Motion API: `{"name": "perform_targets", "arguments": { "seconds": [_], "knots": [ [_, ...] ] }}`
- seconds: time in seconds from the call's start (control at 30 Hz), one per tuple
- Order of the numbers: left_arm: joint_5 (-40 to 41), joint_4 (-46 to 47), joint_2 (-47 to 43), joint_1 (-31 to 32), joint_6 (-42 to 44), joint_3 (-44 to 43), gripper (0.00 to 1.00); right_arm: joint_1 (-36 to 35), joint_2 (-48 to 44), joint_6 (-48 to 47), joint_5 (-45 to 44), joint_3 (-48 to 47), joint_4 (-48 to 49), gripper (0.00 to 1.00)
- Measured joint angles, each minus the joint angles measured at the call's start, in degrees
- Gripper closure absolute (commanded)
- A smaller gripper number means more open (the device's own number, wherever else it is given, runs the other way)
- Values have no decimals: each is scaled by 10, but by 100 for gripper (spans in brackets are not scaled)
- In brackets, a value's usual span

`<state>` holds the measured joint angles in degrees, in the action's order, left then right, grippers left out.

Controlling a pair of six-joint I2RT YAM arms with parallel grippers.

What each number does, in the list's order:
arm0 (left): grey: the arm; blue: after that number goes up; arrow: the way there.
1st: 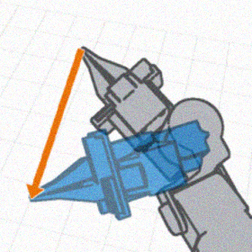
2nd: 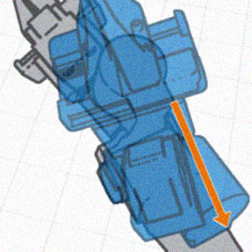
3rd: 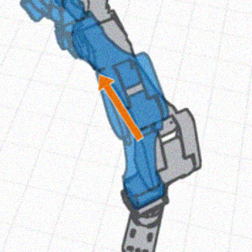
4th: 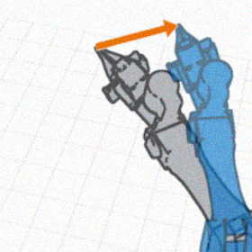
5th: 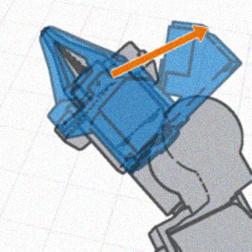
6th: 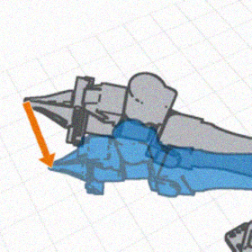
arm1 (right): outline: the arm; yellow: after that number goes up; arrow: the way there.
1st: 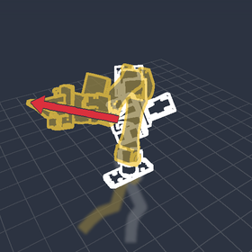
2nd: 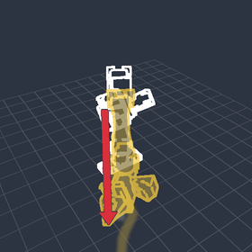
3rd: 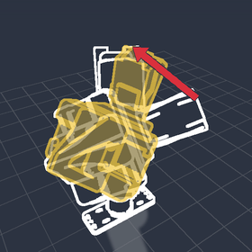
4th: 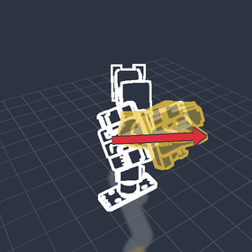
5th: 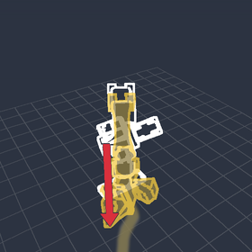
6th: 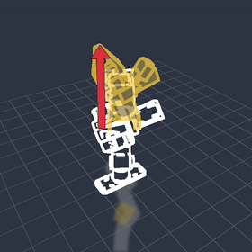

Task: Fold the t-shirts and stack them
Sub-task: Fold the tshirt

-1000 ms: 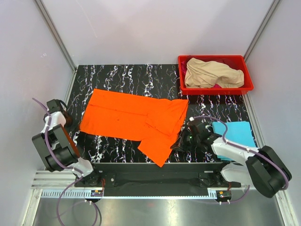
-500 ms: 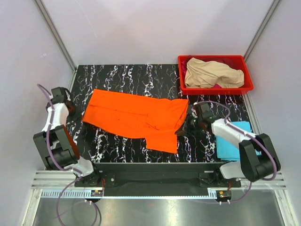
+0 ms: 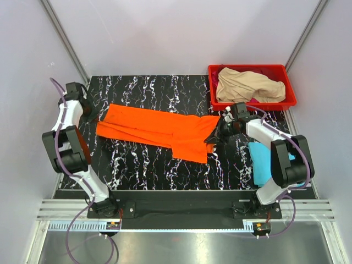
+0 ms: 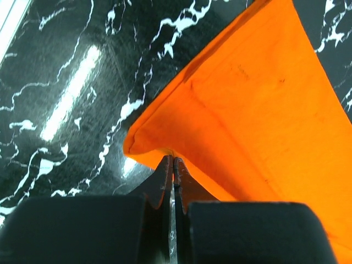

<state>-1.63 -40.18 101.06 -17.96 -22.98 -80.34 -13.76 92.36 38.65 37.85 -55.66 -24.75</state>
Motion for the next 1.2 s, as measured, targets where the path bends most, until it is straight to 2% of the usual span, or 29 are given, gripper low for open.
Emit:
{"name": "perform_targets", "arguments": {
  "seconds": [0.37,0.67,0.97,1.17,1.2],
  "knots": [
    [0,-10,78,1,0,-54,100,26,75,-1,40,-78,-29,97],
    [3,-14,92,5,0,-62,100,30,97,-36,54,-110,-65,98],
    [77,-29,-17,-6,-14,84,100,8,75,-92,75,11,-88,96],
    [111,-41,-75,-70,-39,181,100,-32,46,-106,84,70,-100,96],
    [118,-43,-87,-79,-41,197,97,-35,36,-108,86,76,-102,95]
  ]
}}
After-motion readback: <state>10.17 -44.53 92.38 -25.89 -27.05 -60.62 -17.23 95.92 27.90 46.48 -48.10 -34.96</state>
